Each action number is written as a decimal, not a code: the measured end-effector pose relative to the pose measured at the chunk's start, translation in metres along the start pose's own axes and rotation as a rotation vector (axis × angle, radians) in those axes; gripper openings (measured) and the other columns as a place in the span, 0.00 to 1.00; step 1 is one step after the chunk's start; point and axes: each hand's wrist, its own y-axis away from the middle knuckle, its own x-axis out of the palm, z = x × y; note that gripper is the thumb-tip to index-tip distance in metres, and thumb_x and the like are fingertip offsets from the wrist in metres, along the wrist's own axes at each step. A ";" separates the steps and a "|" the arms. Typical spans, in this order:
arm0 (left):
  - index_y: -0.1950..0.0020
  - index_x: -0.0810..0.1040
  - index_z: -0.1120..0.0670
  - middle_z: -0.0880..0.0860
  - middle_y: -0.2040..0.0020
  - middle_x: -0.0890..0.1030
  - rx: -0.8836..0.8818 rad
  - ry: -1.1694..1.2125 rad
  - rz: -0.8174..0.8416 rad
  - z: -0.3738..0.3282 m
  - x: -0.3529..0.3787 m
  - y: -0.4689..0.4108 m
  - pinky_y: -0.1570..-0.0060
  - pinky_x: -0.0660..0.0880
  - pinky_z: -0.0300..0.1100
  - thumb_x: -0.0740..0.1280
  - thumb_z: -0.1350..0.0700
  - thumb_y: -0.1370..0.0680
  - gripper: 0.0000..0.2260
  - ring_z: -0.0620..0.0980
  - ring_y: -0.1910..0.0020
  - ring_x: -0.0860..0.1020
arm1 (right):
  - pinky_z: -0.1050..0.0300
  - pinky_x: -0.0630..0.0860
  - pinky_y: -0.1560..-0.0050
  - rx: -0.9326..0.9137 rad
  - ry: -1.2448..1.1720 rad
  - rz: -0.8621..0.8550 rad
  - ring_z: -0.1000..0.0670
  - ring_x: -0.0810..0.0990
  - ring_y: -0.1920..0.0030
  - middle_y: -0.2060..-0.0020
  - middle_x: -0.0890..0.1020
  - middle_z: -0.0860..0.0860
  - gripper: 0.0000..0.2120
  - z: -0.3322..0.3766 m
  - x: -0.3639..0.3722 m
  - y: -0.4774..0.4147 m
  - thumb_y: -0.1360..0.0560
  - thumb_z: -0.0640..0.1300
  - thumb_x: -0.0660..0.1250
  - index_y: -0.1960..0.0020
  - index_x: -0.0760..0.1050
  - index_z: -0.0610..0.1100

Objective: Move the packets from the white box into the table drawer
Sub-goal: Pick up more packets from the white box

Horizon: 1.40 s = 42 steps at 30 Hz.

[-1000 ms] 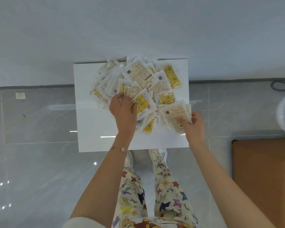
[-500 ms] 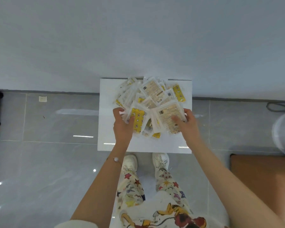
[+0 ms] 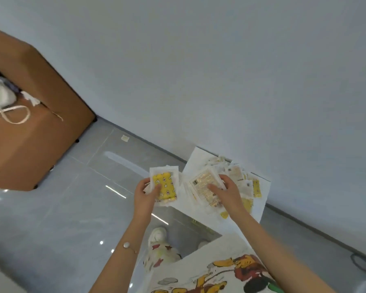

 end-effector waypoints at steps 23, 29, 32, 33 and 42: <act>0.45 0.73 0.50 0.55 0.46 0.81 0.033 0.516 -0.588 -0.033 -0.456 0.001 0.59 0.79 0.45 0.71 0.61 0.25 0.13 0.52 0.53 0.83 | 0.59 0.79 0.66 -0.182 0.228 0.505 0.51 0.83 0.58 0.55 0.83 0.51 0.07 0.157 0.453 0.081 0.24 0.43 0.68 0.47 0.75 0.45; 0.40 0.72 0.53 0.55 0.44 0.81 0.003 0.675 -0.765 -0.015 -0.522 -0.003 0.55 0.81 0.48 0.70 0.61 0.25 0.15 0.54 0.50 0.82 | 0.58 0.79 0.65 -0.208 0.347 0.663 0.50 0.83 0.56 0.54 0.83 0.50 0.07 0.168 0.563 0.091 0.24 0.43 0.68 0.47 0.75 0.46; 0.37 0.71 0.54 0.55 0.43 0.80 -0.012 0.739 -0.855 -0.005 -0.547 -0.009 0.56 0.81 0.48 0.70 0.60 0.25 0.18 0.54 0.50 0.82 | 0.62 0.77 0.70 -0.232 0.399 0.758 0.51 0.82 0.58 0.55 0.82 0.52 0.08 0.174 0.615 0.093 0.24 0.43 0.68 0.45 0.74 0.45; 0.38 0.71 0.54 0.55 0.43 0.81 -0.006 0.773 -0.883 -0.004 -0.556 -0.011 0.57 0.81 0.47 0.70 0.61 0.25 0.17 0.54 0.51 0.83 | 0.61 0.77 0.69 -0.237 0.413 0.789 0.51 0.82 0.57 0.54 0.82 0.51 0.09 0.177 0.633 0.092 0.24 0.43 0.68 0.45 0.74 0.45; 0.38 0.70 0.54 0.53 0.47 0.81 0.009 1.064 -1.199 -0.006 -0.622 -0.027 0.65 0.80 0.41 0.69 0.63 0.24 0.16 0.48 0.59 0.84 | 0.60 0.78 0.67 -0.258 0.599 1.087 0.51 0.83 0.56 0.52 0.82 0.50 0.11 0.204 0.778 0.102 0.24 0.43 0.68 0.43 0.75 0.43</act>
